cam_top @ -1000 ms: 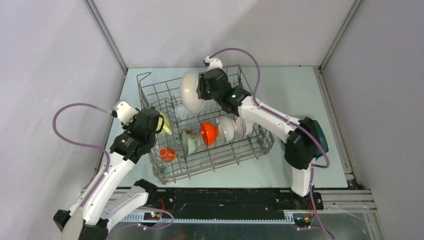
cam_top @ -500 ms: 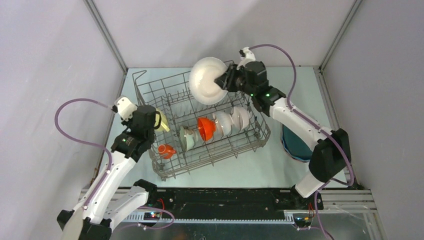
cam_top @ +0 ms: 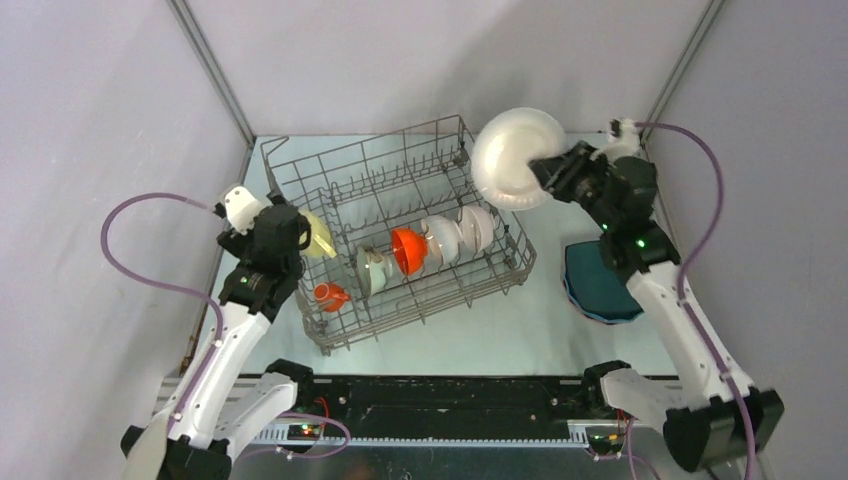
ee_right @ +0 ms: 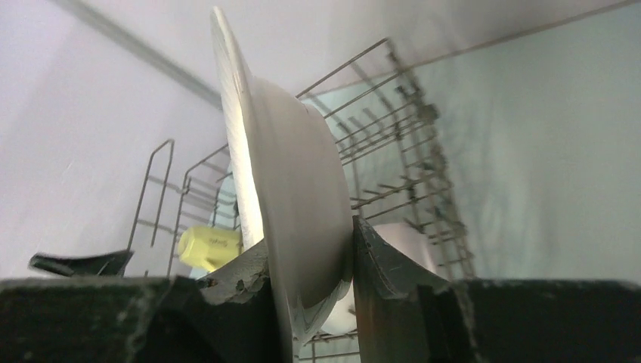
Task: Unload the mixed dishes from the dish rack
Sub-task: Place the plate at the center of the board, then pick up the bowl from the dish rack.
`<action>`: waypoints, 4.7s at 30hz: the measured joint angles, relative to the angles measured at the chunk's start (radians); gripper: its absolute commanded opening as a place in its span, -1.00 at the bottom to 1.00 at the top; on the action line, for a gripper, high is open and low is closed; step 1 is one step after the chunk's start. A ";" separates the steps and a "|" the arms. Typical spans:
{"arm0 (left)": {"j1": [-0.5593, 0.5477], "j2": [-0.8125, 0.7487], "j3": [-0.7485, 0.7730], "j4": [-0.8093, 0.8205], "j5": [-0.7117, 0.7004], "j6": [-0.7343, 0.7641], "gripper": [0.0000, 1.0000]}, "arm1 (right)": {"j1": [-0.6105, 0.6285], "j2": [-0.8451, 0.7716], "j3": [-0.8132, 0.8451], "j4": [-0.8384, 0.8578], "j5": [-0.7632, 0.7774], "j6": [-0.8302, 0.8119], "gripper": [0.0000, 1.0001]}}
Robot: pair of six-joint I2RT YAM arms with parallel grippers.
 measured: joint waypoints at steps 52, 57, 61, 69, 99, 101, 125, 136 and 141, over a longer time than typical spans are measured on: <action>0.008 -0.344 -0.191 0.177 0.348 0.035 1.00 | -0.770 -0.457 -0.743 -0.244 0.017 0.198 -0.19; 0.008 -0.344 -0.191 0.177 0.351 0.035 0.99 | -0.770 -0.467 -0.743 -0.222 0.019 0.195 0.11; 0.008 -0.348 -0.191 0.177 0.354 0.035 0.99 | -0.770 -0.494 -0.743 -0.228 0.028 0.188 0.43; 0.008 -0.359 -0.191 0.176 0.355 0.035 0.99 | -0.771 -0.576 -0.743 -0.265 0.075 0.175 0.91; 0.008 -0.305 -0.191 0.159 0.344 0.036 0.99 | -0.769 -0.771 -0.589 -0.578 0.398 0.096 0.99; 0.008 -0.301 -0.191 0.158 0.343 0.036 0.99 | -0.769 -0.773 -0.567 -0.593 0.407 0.084 0.99; 0.008 -0.244 -0.183 0.137 0.321 0.044 0.99 | 0.522 -0.089 -0.037 -0.319 0.732 -0.419 0.99; 0.008 -0.235 -0.169 0.098 0.243 0.043 0.99 | 0.622 0.639 0.410 -0.365 1.047 -0.636 0.72; 0.008 -0.223 -0.160 0.097 0.239 0.043 0.99 | 0.610 0.779 0.510 -0.456 1.126 -0.629 0.44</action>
